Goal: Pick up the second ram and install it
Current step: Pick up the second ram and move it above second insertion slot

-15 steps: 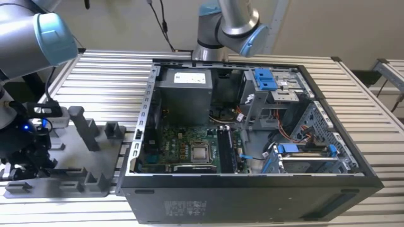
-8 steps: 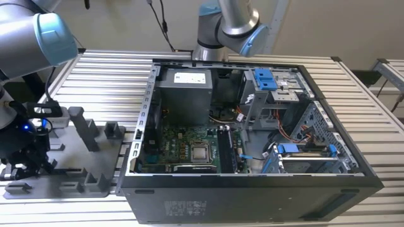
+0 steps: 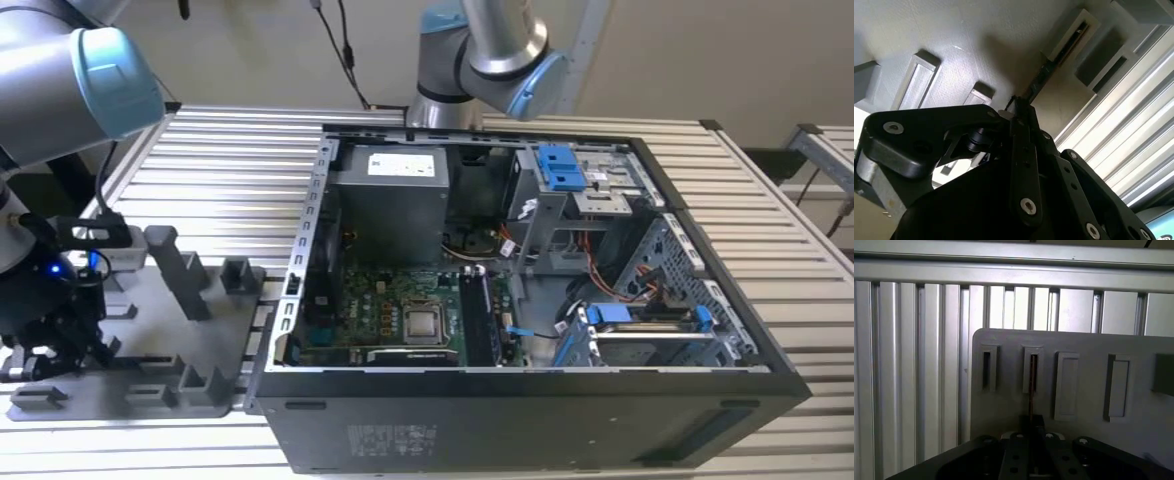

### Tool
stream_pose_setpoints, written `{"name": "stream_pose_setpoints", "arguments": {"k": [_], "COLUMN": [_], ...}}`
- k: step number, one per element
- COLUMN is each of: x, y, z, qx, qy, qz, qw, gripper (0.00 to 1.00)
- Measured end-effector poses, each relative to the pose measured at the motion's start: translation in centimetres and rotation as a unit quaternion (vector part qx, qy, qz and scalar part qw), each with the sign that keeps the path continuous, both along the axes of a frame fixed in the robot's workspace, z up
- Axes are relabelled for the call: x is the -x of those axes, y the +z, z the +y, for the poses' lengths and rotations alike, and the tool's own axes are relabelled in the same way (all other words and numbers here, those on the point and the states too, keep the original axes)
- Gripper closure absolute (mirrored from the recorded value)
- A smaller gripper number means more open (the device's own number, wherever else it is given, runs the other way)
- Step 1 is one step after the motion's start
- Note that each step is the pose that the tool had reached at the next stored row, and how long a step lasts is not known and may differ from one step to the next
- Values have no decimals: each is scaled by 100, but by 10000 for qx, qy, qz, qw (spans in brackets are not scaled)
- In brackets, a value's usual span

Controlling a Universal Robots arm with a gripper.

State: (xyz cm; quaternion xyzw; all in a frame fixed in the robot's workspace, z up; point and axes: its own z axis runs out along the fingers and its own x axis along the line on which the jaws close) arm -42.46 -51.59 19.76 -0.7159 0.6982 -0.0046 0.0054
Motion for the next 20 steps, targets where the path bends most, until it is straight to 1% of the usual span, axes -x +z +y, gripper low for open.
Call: {"name": "stream_pose_setpoints", "arguments": {"k": [9,20], "x": [0,0], "y": [5,153], "z": [0,0], "qx": [0,0], "qy": [0,0], "qz": [-2,-1], "qw": [10000,10000], "gripper": [86,86]}}
